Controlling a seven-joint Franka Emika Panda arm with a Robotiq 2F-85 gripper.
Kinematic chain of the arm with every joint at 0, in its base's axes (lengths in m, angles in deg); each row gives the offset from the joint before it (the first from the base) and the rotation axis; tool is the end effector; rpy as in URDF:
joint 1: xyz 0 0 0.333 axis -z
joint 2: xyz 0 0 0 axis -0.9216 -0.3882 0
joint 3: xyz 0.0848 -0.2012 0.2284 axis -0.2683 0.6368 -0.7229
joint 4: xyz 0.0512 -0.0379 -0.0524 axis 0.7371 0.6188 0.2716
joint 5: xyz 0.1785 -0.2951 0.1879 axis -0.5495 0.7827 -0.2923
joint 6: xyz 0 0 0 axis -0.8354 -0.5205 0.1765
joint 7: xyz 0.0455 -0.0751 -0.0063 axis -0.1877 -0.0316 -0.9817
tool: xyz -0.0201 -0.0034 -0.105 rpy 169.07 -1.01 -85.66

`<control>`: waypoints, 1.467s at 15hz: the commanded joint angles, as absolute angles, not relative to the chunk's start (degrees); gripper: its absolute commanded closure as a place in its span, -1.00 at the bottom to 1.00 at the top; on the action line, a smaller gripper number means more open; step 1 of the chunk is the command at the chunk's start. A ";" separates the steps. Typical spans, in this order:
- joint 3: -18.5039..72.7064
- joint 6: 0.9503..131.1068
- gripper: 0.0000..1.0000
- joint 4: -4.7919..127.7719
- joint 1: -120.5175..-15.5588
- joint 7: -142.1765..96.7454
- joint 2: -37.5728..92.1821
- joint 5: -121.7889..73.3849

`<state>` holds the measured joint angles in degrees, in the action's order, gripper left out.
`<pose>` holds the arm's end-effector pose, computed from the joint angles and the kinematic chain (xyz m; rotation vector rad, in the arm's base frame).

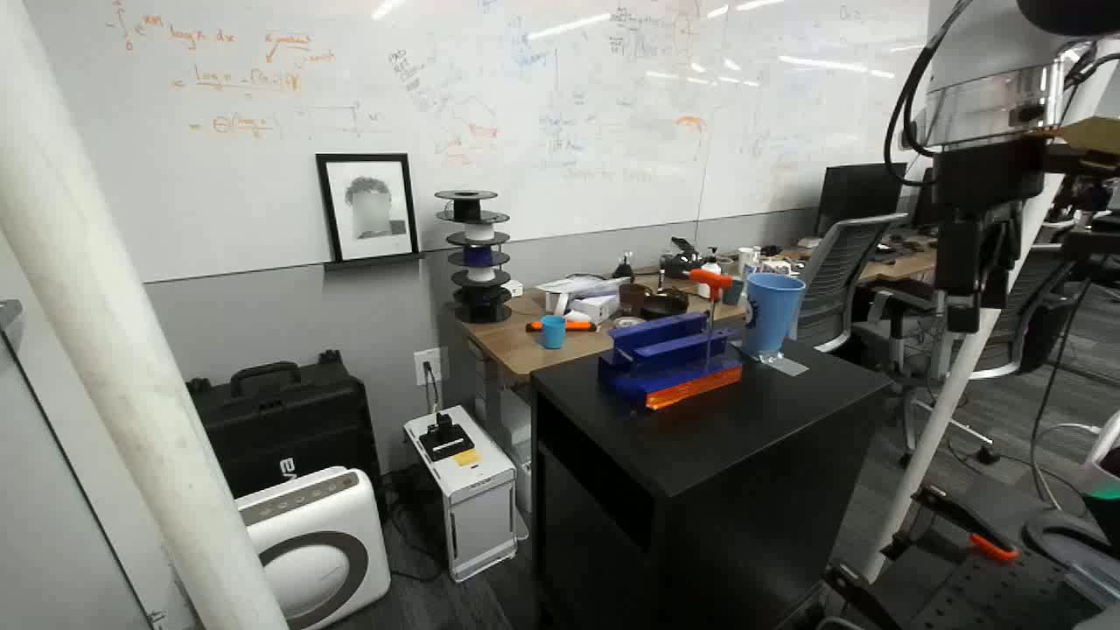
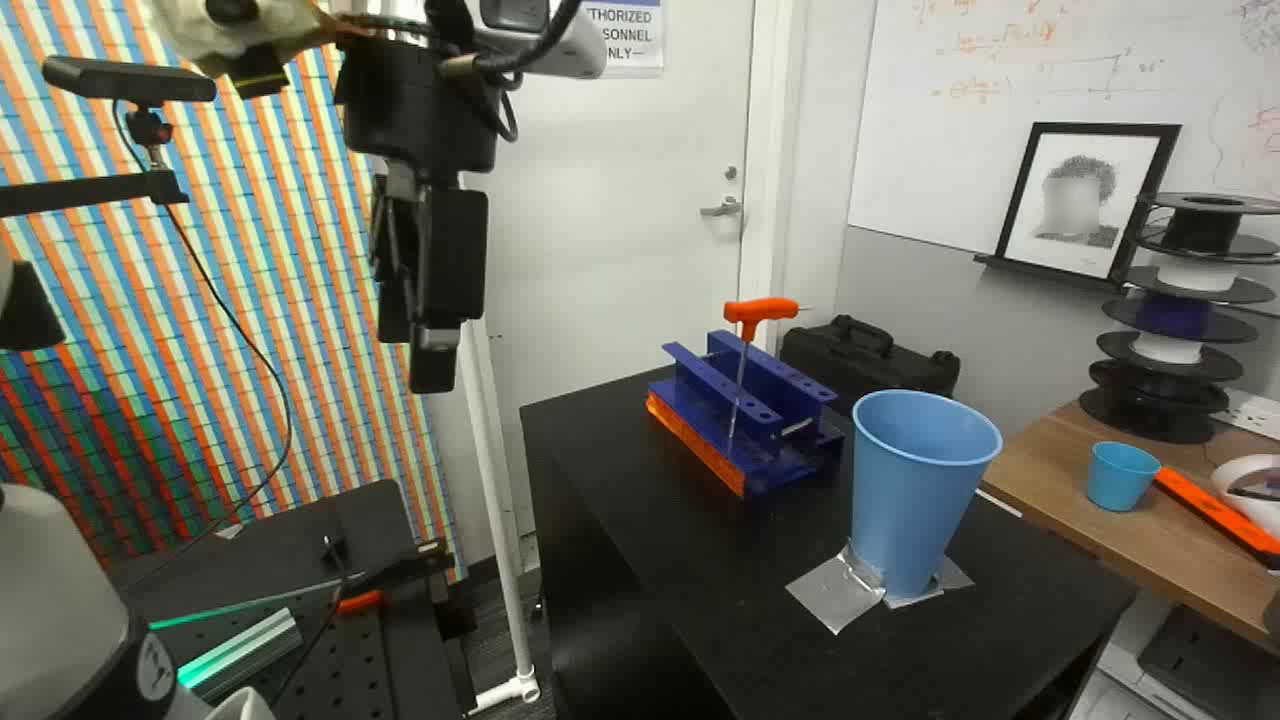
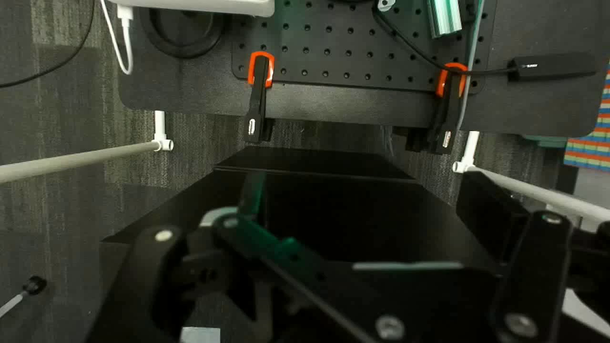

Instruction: Put the metal object with the orange handle in the blue cup

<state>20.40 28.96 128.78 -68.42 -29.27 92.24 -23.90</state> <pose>0.2656 0.0121 0.4171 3.0234 0.1480 -0.3643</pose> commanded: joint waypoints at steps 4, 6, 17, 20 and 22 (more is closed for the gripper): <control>20.83 28.76 -1.00 128.57 -68.92 -28.95 92.20 -23.63; 20.83 28.76 -1.00 128.57 -68.92 -28.95 92.20 -23.63; 18.85 35.15 -1.00 128.09 -67.16 -26.59 92.17 -17.84; 18.88 43.60 -1.00 126.34 -64.87 -23.46 89.14 -11.49; 19.22 51.77 -1.00 125.01 -62.71 -19.87 86.03 -8.84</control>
<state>19.84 43.22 127.55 -65.93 -24.07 90.75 -12.44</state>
